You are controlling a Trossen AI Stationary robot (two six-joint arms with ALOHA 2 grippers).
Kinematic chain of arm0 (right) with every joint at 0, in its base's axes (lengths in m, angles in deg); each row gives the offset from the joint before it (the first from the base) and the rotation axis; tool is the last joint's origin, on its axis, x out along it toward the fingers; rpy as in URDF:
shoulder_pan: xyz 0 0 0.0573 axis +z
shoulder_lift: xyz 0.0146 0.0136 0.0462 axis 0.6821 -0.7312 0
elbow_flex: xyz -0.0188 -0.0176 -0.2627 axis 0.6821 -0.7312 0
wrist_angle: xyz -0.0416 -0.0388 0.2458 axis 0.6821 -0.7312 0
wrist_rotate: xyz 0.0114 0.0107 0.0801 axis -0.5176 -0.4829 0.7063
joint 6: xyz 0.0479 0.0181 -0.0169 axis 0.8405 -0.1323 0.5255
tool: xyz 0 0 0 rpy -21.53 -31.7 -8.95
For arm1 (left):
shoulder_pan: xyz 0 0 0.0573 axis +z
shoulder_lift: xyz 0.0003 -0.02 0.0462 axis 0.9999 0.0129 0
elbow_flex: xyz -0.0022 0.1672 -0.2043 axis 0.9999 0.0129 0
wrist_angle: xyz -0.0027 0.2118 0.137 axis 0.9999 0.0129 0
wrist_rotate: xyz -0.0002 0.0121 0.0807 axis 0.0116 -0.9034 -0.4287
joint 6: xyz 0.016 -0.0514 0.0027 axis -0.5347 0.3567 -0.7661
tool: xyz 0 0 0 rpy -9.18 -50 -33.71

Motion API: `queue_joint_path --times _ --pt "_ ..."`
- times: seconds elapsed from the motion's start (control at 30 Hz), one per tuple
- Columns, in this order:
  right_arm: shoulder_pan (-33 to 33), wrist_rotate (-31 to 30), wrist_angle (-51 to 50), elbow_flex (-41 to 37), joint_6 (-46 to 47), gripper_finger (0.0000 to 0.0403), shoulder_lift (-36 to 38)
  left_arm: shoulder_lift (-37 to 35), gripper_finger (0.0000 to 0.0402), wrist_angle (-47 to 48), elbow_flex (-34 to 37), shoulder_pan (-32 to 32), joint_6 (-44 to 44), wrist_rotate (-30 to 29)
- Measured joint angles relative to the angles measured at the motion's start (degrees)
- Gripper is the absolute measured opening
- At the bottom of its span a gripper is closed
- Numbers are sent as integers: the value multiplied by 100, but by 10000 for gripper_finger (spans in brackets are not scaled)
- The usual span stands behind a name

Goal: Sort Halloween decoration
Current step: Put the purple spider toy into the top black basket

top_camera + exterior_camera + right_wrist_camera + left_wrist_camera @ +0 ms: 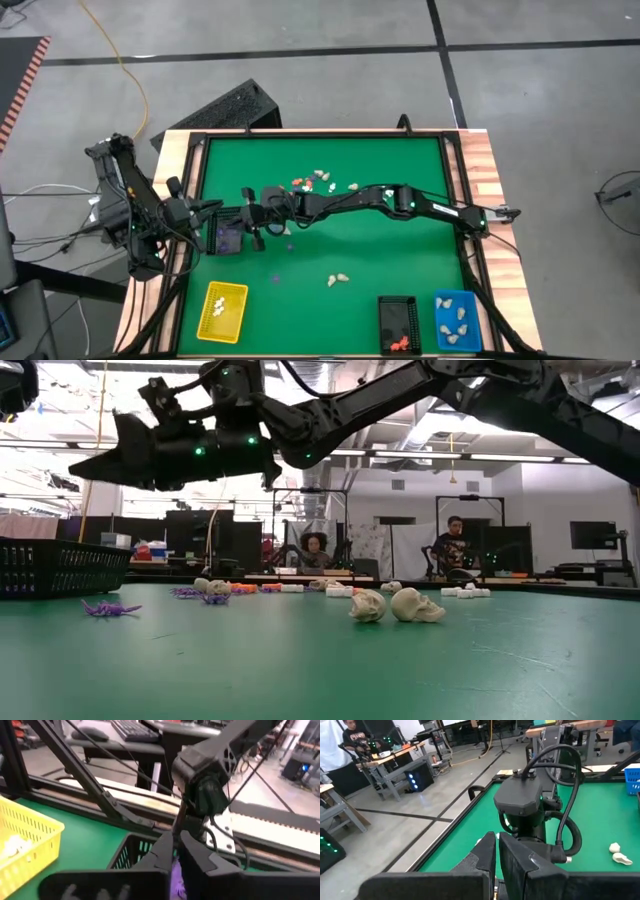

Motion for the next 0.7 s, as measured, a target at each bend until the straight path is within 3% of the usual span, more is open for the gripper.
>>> queue_joint_path --times 0.27,0.6,0.7 --pt "-84 60 -278 2 33 130 17 0 14 0 -2 -2 0 -15" --pt "-386 52 -3695 10 -314 139 660 -2 14 4 -2 0 -98 51" --pt "-496 32 -4223 -9 -437 134 623 0 14 2 -2 -2 -79 44"
